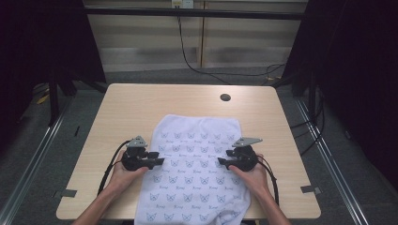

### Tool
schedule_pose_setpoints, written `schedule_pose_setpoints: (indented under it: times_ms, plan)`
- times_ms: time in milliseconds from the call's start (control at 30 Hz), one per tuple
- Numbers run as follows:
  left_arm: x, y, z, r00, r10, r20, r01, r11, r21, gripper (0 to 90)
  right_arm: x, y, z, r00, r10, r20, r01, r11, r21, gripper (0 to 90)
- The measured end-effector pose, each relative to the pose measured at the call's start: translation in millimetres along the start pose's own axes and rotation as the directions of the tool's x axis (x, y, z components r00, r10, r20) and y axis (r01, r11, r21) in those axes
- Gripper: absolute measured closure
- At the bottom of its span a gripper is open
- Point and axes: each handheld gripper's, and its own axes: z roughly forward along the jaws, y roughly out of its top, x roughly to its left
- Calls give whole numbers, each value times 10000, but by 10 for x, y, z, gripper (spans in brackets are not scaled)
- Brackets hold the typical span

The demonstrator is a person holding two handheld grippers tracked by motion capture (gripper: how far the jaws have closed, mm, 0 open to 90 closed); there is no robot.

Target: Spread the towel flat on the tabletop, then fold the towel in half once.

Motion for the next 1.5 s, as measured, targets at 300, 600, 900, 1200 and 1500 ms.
schedule_pose_setpoints:
  times_ms: [300,600,900,1200,1500]
  plan:
    - [-317,-223,-180,9958,431,806,-453,9987,248,572,274,-312,-300,9992,-280,-286,282,9996,86,488]
    - [-683,-446,-403,9878,670,1403,-772,9947,683,541,558,-551,-503,9945,-37,-1050,37,10000,-3,486]
    - [-289,-117,-386,9984,76,567,-61,9996,-266,535,127,-209,-492,9997,205,-90,-212,9970,-748,476]
    - [110,136,-221,9969,-744,-243,724,9948,-722,543,-434,30,-188,9931,740,909,-674,9950,-731,494]
    - [319,300,-7,9887,-1319,-706,1251,9878,-931,481,-615,-10,-45,9855,908,1436,-824,9946,-634,439]
